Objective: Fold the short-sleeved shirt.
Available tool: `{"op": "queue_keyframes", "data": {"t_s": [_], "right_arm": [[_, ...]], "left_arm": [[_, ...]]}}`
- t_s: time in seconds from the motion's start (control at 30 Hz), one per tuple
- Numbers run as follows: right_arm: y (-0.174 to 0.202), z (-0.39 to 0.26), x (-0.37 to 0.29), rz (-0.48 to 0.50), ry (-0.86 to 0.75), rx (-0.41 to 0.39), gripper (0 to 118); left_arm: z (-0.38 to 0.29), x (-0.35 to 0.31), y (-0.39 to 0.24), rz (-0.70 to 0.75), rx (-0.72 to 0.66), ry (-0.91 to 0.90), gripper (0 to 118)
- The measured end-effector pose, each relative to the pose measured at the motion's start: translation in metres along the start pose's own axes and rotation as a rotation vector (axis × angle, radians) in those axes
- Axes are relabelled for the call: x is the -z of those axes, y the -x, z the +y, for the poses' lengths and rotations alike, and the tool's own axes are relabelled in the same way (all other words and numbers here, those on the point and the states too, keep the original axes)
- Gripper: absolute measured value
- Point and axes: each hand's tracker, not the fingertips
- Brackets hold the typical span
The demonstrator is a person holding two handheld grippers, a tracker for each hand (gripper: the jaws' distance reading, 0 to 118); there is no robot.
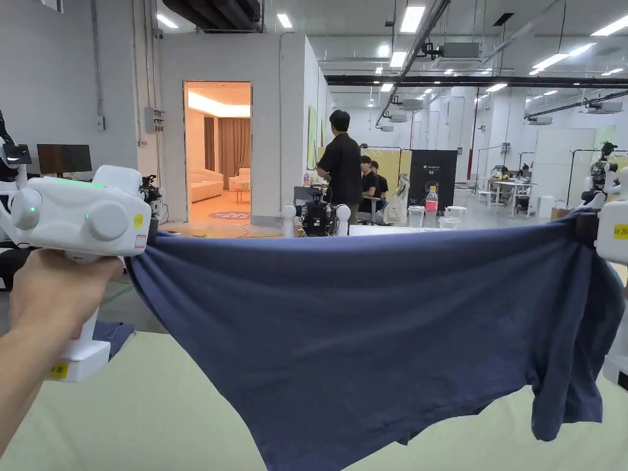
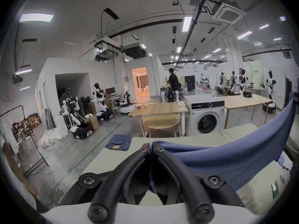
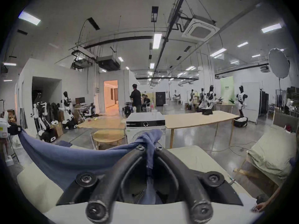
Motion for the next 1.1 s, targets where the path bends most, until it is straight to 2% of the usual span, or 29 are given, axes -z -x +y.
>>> {"op": "queue_keyframes", "data": {"t_s": [0.13, 0.33, 0.53, 0.63, 0.7, 0.73, 0.83, 0.9, 0.97, 1.03, 1.07, 1.1], "right_arm": [[0.000, -0.048, 0.021, -0.006, 0.051, -0.007, 1], [-0.009, -0.122, 0.026, -0.025, 0.122, 0.021, 1], [-0.037, -0.178, -0.031, 0.010, 0.148, -0.010, 1], [-0.044, -0.229, -0.070, 0.020, 0.195, -0.046, 2], [-0.047, -0.274, -0.096, 0.020, 0.267, -0.097, 2], [-0.048, -0.295, -0.105, 0.020, 0.294, -0.094, 2], [-0.049, -0.363, -0.137, 0.015, 0.426, -0.110, 2], [-0.052, -0.403, -0.153, 0.016, 0.511, -0.116, 2], [-0.050, -0.426, -0.167, -0.003, 0.568, -0.108, 3], [-0.053, -0.430, -0.170, 0.000, 0.585, -0.085, 4], [-0.053, -0.426, -0.172, 0.013, 0.600, -0.062, 12], [-0.050, -0.415, -0.173, 0.029, 0.598, -0.042, 34]], "left_arm": [[-0.045, 0.025, -0.012, 0.007, 0.054, 0.067, 0], [-0.104, 0.034, -0.016, -0.025, -0.012, 0.129, 0], [-0.158, -0.031, -0.004, -0.091, 0.007, 0.124, 0], [-0.209, -0.067, -0.002, -0.106, 0.036, 0.172, 0], [-0.259, -0.088, -0.002, -0.110, 0.049, 0.238, 0], [-0.280, -0.097, -0.002, -0.110, 0.048, 0.263, 0], [-0.358, -0.113, 0.002, -0.099, -0.008, 0.400, 0], [-0.407, -0.121, 0.009, -0.101, -0.103, 0.488, 0], [-0.442, -0.123, 0.014, -0.085, -0.152, 0.565, 0], [-0.455, -0.125, 0.015, -0.092, -0.148, 0.554, 0], [-0.448, -0.131, 0.011, -0.088, -0.131, 0.546, 0], [-0.437, -0.137, 0.005, -0.077, -0.109, 0.496, 11]]}}
